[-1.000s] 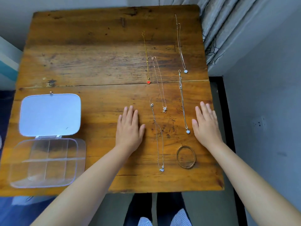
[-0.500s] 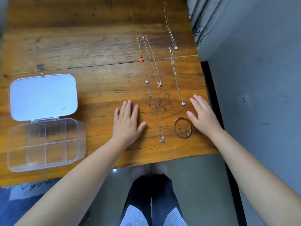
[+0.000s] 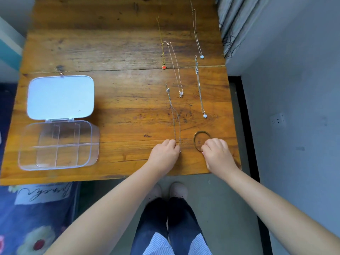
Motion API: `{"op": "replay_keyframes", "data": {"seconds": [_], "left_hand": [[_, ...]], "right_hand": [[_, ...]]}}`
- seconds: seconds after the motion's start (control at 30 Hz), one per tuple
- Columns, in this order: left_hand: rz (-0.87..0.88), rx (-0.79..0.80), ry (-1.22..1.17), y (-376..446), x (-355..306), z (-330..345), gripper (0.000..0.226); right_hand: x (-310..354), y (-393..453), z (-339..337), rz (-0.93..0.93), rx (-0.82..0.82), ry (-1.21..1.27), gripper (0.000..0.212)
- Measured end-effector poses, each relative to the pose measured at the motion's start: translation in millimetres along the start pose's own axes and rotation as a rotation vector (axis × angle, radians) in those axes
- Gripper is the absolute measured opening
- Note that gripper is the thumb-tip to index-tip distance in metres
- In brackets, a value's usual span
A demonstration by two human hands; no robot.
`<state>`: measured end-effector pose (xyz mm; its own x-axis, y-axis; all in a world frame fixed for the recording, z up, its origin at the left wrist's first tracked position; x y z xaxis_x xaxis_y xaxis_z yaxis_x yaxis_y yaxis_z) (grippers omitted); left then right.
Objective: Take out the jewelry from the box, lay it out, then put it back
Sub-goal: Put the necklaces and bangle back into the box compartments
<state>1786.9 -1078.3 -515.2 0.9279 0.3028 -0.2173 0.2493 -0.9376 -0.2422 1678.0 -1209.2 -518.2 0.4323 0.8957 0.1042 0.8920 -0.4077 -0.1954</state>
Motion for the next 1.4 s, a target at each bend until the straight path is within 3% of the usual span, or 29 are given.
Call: {"op": "replay_keyframes", "data": {"seconds": [0.1,0.17,0.23,0.33,0.53,0.73,1.1,1.4], "left_hand": [[-0.043,0.069,-0.02,2.7,-5.2,-0.6,0.026],[-0.232,0.074,-0.223,-1.4,-4.5,0.7,0.022],[-0.403,-0.064,-0.474,-12.4,-1.2,-7.5,0.021],[-0.527,-0.355,-0.814,-35.7,14.6,-28.8,0.015],[-0.494,-0.656,-1.583,-112.6,61.8,-93.9,0.036],[-0.51,-0.945,-1.779,-189.8,128.5,-128.3,0.039],[-0.297,-0.973,-1.957,-295.9,231.0,-156.9,0.035],[-0.276,-0.698,-1.994,-259.4,245.4,-171.1,0.037]], "right_hand": [[-0.8,1.7,-8.3,0.047,0.041,0.006,0.024],[0.5,2.7,-17.6,0.105,0.064,0.108,0.006],[4.3,5.4,-26.1,0.134,0.082,0.195,0.012],[26.7,11.0,-44.4,0.093,0.045,0.368,0.016],[116.7,27.9,-84.2,0.005,0.058,0.665,0.016],[209.6,39.9,-103.4,-0.026,0.12,0.801,0.014],[334.4,54.4,-84.1,0.097,0.122,0.711,0.014],[342.6,61.6,-81.3,0.252,0.045,0.689,0.013]]}}
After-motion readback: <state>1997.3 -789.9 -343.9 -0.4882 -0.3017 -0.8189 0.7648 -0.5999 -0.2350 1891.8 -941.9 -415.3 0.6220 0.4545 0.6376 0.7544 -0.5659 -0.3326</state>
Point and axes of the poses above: each hand's wrist, its own y-axis towards the middle knuckle, its own z-axis out of the palm, x = y × z, the point moved 1 cm from there along y, towards the middle knuckle, and after that the axes turned 10 degrees about z, right-handed, at the moved point
